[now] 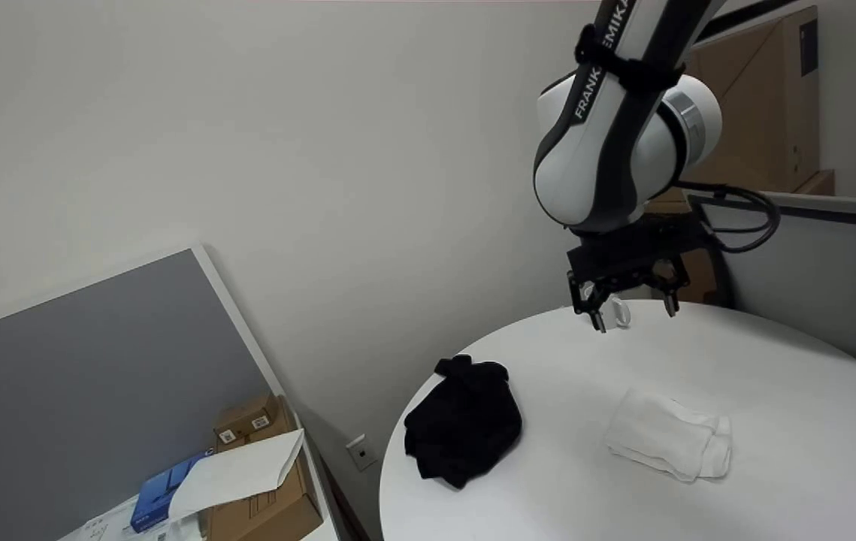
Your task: Use the cloth to wipe the table
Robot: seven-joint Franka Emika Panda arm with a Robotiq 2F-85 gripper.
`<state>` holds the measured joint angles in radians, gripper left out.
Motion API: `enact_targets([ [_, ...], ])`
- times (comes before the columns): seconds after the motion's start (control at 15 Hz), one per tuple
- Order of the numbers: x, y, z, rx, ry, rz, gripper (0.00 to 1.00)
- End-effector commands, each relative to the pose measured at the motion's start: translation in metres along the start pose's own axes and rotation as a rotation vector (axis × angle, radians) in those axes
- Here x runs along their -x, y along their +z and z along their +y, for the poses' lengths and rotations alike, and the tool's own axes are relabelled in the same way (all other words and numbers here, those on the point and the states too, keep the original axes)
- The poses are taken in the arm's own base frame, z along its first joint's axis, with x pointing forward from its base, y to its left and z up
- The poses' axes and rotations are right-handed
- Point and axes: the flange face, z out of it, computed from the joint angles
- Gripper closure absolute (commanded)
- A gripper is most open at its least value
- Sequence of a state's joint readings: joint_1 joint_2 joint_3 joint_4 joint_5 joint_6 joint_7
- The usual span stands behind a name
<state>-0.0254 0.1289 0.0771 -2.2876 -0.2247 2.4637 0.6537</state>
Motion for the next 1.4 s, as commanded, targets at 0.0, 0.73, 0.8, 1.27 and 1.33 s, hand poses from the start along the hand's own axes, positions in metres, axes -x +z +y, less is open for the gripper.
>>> enact_targets([
  [0.0, -0.015, 0.027, 0.002, -0.017, 0.052, -0.012, 0.0],
  [0.73, -0.013, 0.101, -0.024, -0.021, 0.045, -0.023, 0.0],
  [0.8, -0.016, 0.104, -0.026, -0.017, 0.042, -0.017, 0.0],
  [1.27, -0.038, 0.128, -0.045, -0.004, 0.022, -0.008, 0.0],
  [1.33, -0.04, 0.133, -0.047, -0.015, 0.026, -0.013, 0.0],
])
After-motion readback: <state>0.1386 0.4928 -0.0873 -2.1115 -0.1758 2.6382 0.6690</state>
